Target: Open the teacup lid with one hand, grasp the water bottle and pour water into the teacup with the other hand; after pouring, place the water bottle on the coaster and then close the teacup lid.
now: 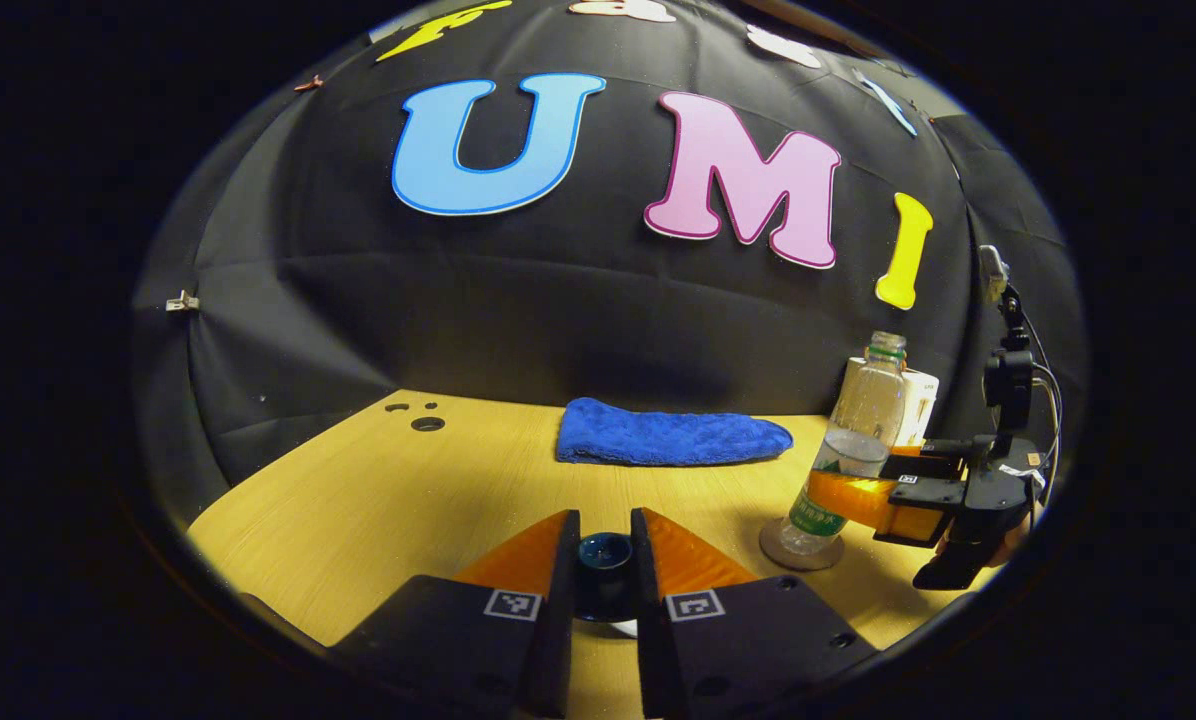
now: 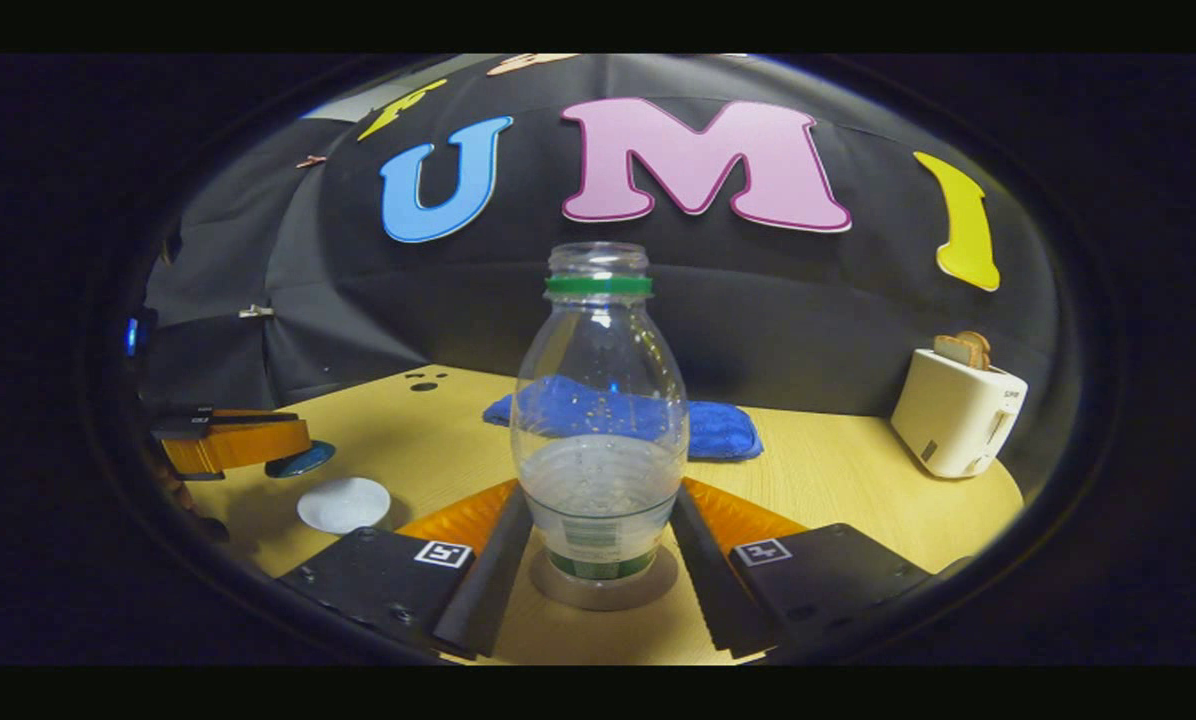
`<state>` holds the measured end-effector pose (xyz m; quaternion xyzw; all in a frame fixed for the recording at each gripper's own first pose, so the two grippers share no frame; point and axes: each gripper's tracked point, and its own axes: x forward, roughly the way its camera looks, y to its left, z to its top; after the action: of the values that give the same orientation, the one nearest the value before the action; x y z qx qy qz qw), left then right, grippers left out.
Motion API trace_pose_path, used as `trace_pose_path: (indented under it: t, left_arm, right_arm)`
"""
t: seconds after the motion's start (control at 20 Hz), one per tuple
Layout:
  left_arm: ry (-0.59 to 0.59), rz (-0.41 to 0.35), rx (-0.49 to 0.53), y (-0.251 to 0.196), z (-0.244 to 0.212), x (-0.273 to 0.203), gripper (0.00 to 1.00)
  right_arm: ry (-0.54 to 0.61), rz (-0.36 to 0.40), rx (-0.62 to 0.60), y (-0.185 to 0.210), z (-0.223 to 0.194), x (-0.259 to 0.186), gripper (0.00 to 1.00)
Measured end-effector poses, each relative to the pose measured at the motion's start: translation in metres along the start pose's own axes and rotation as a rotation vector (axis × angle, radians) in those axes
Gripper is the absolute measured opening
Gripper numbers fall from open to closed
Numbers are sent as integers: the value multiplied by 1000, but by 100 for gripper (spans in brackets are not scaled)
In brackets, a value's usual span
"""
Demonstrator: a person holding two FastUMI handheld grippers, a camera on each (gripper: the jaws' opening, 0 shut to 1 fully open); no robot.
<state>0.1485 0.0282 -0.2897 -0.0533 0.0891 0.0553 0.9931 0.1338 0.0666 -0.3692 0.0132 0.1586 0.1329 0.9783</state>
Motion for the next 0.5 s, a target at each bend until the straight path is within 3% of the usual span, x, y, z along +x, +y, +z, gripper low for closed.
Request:
trace_pose_path:
  t: [0.2, 0.4, 0.5]
  left_arm:
    - [7, -16, 1, -7, -4, 4, 31]
    - [15, -26, -4, -12, -9, 8, 31]
    - [21, -33, -4, -15, -12, 9, 31]
  right_arm:
    - [24, 19, 41, 0, -6, -3, 80]
    - [58, 50, 49, 6, -17, -12, 89]
    - [67, 49, 43, 7, -22, -17, 98]
